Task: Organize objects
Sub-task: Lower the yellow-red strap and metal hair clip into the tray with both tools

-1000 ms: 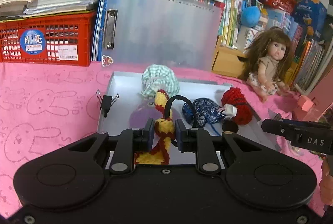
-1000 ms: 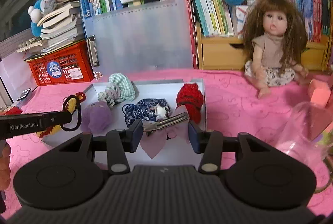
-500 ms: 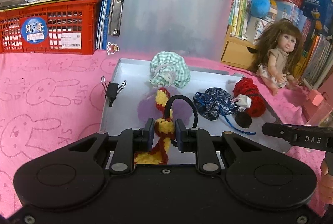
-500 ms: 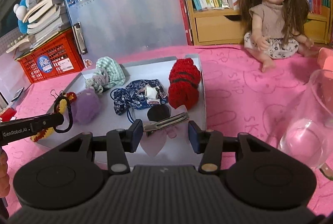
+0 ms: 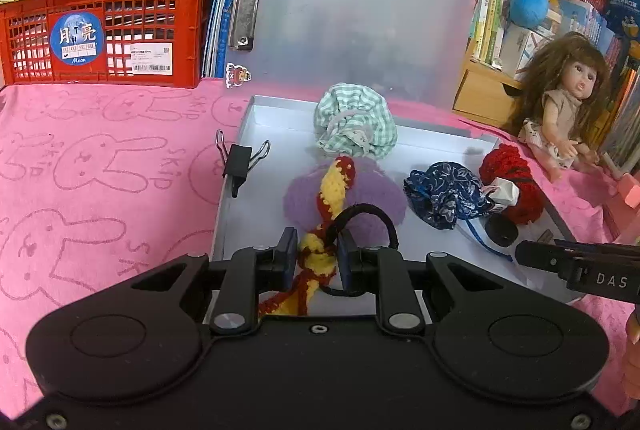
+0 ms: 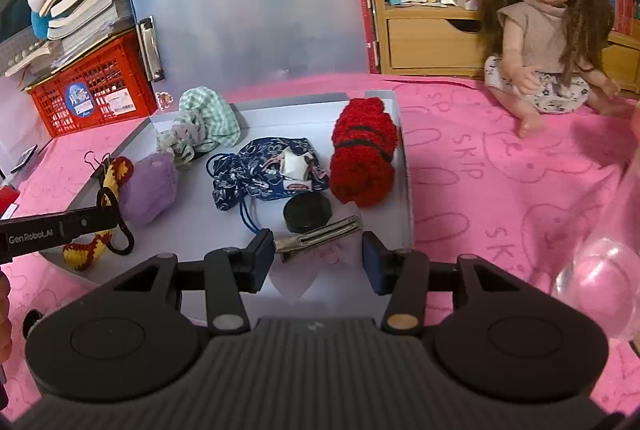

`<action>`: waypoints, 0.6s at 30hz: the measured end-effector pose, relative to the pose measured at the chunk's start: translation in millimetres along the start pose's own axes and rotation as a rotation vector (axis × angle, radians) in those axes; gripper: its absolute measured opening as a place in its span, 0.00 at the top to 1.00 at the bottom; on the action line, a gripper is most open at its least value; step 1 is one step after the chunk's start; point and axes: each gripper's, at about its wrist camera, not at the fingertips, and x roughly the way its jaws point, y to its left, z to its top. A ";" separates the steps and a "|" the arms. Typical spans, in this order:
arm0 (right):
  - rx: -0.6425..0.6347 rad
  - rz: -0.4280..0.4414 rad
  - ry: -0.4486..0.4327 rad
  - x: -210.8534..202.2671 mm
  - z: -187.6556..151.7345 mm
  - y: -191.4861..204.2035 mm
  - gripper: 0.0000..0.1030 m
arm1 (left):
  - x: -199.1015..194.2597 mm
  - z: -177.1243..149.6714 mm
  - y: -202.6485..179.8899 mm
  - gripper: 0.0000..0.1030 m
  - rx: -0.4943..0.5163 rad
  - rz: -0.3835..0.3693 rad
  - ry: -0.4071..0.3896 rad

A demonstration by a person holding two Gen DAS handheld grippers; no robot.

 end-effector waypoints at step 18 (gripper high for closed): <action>-0.067 -0.030 0.026 27.8 11.6 14.7 0.49 | 29.1 12.8 1.4 0.81 0.022 0.074 0.012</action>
